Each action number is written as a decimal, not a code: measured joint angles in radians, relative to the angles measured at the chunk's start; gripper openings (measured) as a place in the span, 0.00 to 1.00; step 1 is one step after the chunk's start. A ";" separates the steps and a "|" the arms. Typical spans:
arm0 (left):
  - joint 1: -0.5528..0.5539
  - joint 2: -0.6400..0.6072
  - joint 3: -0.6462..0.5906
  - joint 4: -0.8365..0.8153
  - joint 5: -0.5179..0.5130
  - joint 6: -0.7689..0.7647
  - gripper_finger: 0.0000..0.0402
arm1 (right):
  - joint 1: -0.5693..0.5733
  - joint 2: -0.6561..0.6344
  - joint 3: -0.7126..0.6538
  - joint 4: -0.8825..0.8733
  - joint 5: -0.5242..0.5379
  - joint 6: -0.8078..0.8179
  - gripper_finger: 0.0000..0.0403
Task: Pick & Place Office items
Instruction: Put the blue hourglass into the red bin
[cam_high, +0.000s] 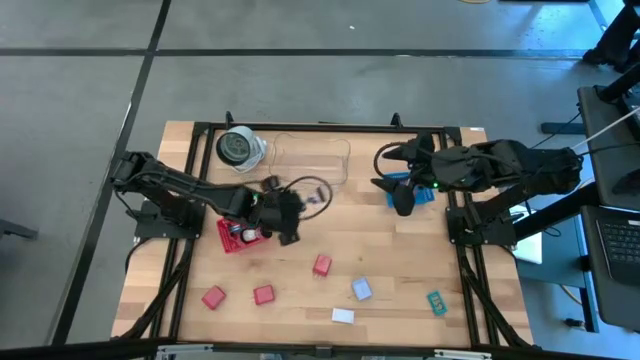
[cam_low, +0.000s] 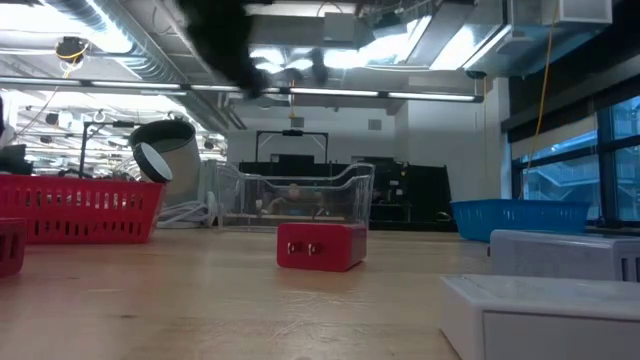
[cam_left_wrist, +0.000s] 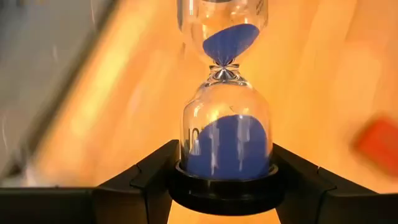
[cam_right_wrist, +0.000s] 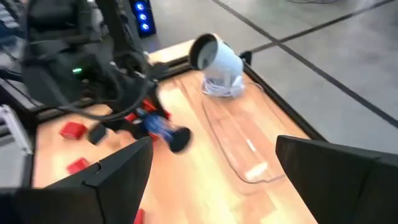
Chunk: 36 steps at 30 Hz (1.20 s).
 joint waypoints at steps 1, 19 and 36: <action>-0.019 0.000 0.000 -0.062 0.006 -0.065 0.52 | 0.000 0.000 0.000 -0.011 0.009 -0.001 0.85; -0.357 -0.065 -0.207 -0.507 0.273 -0.961 0.52 | 0.000 0.000 0.000 -0.065 0.127 -0.004 0.84; -0.365 -0.068 -0.352 -0.358 0.248 -0.998 0.53 | 0.000 0.000 -0.001 -0.065 0.110 0.043 0.84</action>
